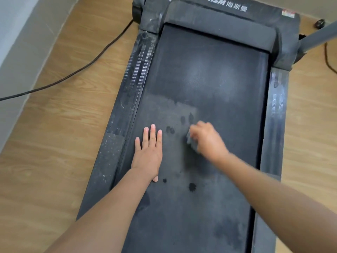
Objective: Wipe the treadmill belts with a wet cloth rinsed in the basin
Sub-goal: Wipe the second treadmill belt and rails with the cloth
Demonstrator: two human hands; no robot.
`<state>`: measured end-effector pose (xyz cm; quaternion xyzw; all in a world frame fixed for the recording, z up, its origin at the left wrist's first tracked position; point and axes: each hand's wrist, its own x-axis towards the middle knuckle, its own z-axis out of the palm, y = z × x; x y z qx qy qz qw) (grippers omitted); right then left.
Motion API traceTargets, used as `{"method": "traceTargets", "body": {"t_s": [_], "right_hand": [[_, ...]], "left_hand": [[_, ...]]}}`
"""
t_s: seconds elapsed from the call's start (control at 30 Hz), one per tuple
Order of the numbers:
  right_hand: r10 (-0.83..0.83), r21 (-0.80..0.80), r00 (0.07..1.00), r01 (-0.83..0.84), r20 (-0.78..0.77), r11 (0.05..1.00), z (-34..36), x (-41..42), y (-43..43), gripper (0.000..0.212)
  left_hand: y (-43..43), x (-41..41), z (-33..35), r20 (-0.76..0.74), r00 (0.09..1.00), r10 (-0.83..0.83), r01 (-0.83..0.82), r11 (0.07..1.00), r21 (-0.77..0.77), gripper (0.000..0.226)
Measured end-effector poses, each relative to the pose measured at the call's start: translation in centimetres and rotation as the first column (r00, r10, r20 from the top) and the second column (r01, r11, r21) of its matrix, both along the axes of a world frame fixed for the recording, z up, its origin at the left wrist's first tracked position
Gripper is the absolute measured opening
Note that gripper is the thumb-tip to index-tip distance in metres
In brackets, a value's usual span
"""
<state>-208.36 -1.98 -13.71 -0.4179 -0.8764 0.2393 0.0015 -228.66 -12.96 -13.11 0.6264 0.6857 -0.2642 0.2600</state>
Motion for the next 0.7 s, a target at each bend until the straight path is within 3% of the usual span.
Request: {"method": "traceTargets", "body": {"t_s": [0.13, 0.2, 0.3, 0.47, 0.53, 0.6, 0.67, 0.7], "right_hand": [[-0.300, 0.067, 0.954, 0.298, 0.018, 0.952, -0.6, -2.9, 10.9, 0.027], [-0.391, 0.061, 0.920, 0.391, -0.015, 0.918, -1.1, -3.7, 12.0, 0.028], [-0.343, 0.045, 0.938, 0.345, -0.043, 0.937, -1.8, -2.9, 4.3, 0.025], [-0.034, -0.058, 0.997, 0.039, 0.071, 0.998, -1.5, 0.2, -11.9, 0.046], [0.059, -0.033, 0.995, -0.056, 0.084, 0.998, -1.4, 0.5, -10.9, 0.046], [0.043, 0.010, 0.996, -0.044, 0.083, 0.999, -0.7, -0.1, -7.4, 0.031], [-0.135, 0.085, 0.989, 0.130, 0.054, 0.988, -0.1, -1.0, -2.2, 0.014], [-0.229, 0.099, 0.973, 0.224, 0.040, 0.969, 0.0, -1.8, 1.1, 0.016]], "left_hand": [[0.3, 0.7, -0.2, -0.037, 0.999, -0.002, 0.001, 1.000, -0.024, 0.171], [0.2, 0.4, -0.3, -0.022, 1.000, -0.011, 0.011, 1.000, -0.014, 0.171], [-0.1, -0.2, -0.2, 0.019, 1.000, -0.016, 0.016, 1.000, -0.009, 0.170], [-0.1, -0.1, 0.0, 0.025, 0.999, -0.025, 0.025, 1.000, 0.003, 0.169], [0.0, 0.1, 0.0, 0.022, 1.000, -0.014, 0.014, 1.000, 0.005, 0.170], [0.2, 0.2, 0.0, 0.018, 1.000, -0.010, 0.010, 1.000, 0.004, 0.170], [0.1, 0.3, -0.2, 0.024, 1.000, -0.009, 0.009, 1.000, 0.013, 0.171], [0.0, 0.2, -0.3, 0.020, 1.000, -0.011, 0.010, 1.000, 0.029, 0.171]]}}
